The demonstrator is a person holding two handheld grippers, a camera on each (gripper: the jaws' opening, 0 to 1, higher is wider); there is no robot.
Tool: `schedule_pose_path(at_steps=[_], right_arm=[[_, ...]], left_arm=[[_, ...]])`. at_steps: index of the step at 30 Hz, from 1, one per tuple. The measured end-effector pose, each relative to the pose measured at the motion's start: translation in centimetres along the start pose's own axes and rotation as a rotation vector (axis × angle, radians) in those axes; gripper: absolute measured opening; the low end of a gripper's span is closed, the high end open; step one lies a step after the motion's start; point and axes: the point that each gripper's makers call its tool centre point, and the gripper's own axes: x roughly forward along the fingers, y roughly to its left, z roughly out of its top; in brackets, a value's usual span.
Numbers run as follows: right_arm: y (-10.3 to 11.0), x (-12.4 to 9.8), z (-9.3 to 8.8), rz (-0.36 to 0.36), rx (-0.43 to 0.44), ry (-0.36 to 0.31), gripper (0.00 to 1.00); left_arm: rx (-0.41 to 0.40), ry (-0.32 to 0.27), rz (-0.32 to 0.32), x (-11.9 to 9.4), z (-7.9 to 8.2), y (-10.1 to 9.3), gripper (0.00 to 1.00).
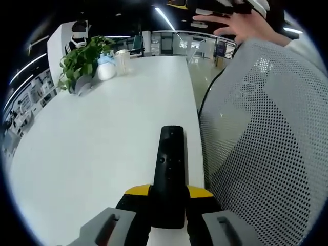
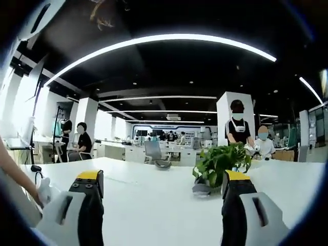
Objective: Press the specified remote control buttons in sequence, fully releasing each button before pressing the next.
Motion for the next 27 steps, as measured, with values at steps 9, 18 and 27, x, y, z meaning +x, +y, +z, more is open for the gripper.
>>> schedule_pose_path(at_steps=[9,18,27], right_arm=[[-0.6,-0.1,-0.2,-0.025,-0.021,0.004,1.00],[-0.1,-0.1,-0.2,-0.033,-0.079,0.024,0.99],[-0.5,-0.2,-0.7,-0.055,-0.064,0.063,0.98]], left_arm=[[0.044,0.047,0.000,-0.2,-0.2,0.7,0.24],[0.068,0.102,0.013,-0.6,-0.4,2.2,0.24],[0.077,0.125,0.044,-1.0,-0.8,4.6,0.24]])
